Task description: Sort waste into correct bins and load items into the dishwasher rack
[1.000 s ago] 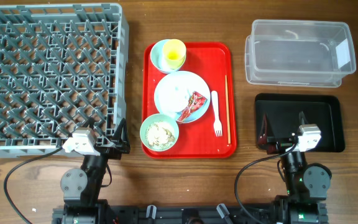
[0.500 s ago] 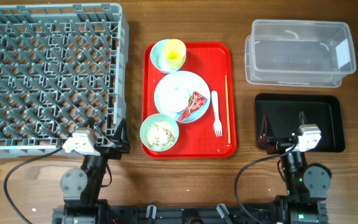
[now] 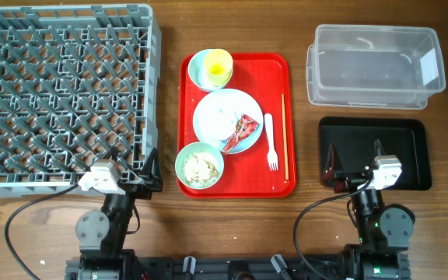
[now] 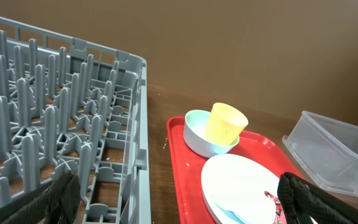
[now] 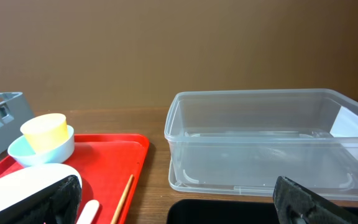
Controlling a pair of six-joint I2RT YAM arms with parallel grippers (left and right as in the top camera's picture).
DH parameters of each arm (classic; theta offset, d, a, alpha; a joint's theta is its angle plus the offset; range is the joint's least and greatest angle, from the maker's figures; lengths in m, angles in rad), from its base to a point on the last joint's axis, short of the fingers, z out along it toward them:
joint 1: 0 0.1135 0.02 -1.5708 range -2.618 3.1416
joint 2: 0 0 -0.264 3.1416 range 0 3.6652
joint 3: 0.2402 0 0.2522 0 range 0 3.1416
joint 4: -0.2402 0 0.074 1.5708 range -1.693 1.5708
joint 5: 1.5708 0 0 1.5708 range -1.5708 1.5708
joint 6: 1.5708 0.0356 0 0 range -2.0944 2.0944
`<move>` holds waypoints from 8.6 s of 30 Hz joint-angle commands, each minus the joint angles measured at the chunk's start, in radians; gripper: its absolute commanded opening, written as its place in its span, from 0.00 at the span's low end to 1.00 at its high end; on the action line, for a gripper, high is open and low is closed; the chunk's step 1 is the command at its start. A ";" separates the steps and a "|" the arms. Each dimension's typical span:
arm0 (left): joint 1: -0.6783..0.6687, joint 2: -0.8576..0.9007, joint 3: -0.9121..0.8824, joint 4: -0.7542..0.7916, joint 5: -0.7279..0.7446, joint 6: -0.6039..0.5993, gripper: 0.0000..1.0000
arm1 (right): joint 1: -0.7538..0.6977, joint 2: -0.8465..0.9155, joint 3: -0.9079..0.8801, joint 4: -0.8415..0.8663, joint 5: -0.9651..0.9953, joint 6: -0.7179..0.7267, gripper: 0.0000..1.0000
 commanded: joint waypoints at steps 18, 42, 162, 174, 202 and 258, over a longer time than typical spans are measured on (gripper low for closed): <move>0.006 0.004 -0.006 -0.004 -0.006 0.024 1.00 | -0.005 -0.002 -0.001 0.006 0.010 -0.012 1.00; 0.003 0.004 -0.005 0.259 0.616 -0.458 1.00 | -0.005 -0.002 -0.001 0.006 0.010 -0.013 1.00; 0.257 1.535 1.624 -1.403 -0.360 -0.333 1.00 | 0.453 1.739 1.917 -1.228 -0.203 0.402 0.84; 0.257 1.535 1.624 -1.403 -0.360 -0.333 1.00 | 0.660 2.147 1.917 -1.197 0.106 0.593 0.57; 0.257 1.535 1.624 -1.403 -0.360 -0.333 1.00 | 0.713 2.287 1.839 -1.128 0.032 0.546 0.52; 0.257 1.535 1.624 -1.403 -0.360 -0.333 1.00 | 0.427 1.925 1.977 -1.334 0.038 0.342 0.72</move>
